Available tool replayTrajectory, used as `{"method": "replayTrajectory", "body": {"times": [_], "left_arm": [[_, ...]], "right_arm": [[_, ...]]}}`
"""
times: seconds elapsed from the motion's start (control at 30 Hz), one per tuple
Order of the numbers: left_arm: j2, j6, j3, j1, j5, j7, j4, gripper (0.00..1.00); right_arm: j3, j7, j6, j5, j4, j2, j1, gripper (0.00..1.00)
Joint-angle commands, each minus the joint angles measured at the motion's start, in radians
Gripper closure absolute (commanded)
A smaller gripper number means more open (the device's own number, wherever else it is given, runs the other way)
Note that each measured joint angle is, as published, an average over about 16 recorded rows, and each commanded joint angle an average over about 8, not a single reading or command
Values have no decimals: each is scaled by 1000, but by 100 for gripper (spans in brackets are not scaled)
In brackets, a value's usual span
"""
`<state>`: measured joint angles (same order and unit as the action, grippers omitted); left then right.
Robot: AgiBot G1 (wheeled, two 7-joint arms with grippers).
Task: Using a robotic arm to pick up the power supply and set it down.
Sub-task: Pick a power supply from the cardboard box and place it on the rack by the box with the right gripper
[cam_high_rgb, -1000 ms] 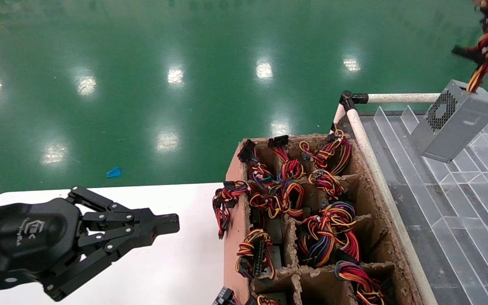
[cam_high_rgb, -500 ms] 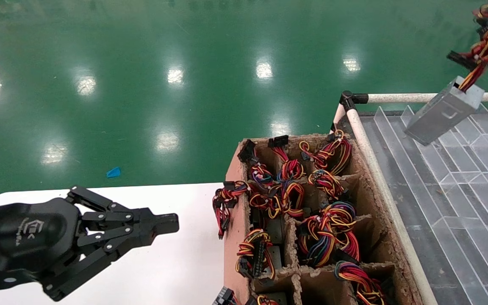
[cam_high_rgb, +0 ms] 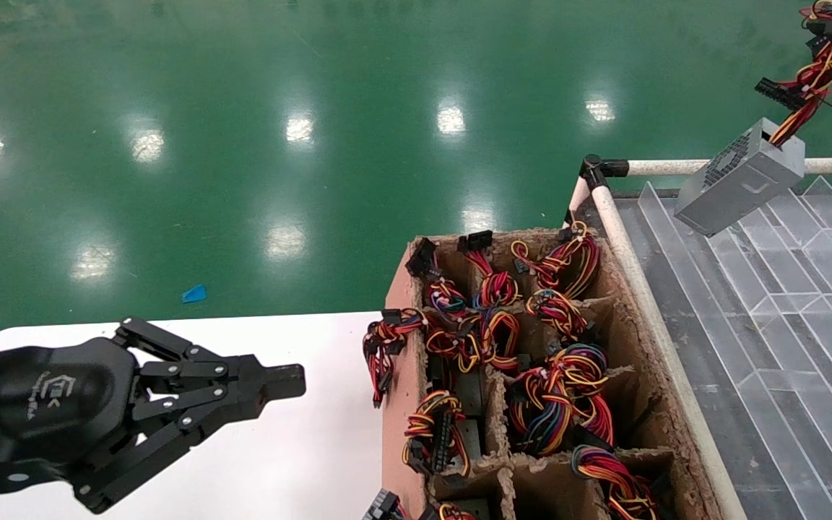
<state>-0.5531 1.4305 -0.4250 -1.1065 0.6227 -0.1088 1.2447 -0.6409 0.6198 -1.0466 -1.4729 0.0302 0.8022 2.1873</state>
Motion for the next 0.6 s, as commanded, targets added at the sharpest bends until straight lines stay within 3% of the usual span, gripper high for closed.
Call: {"method": "replayTrajectory", "body": {"times": [0.03,0.33,0.6], "left_arm": [[0,0,0,0,0,0,0,100],[0,0,0,0,0,0,0,100],[0,0,0,0,0,0,0,100]], "right_arm": [[0,-4,-3,1,-2,0,-1,100],[-20,141,-9,-28,49,5,-32,100],[-25,239,34,-39,52,21,-14,100]]}}
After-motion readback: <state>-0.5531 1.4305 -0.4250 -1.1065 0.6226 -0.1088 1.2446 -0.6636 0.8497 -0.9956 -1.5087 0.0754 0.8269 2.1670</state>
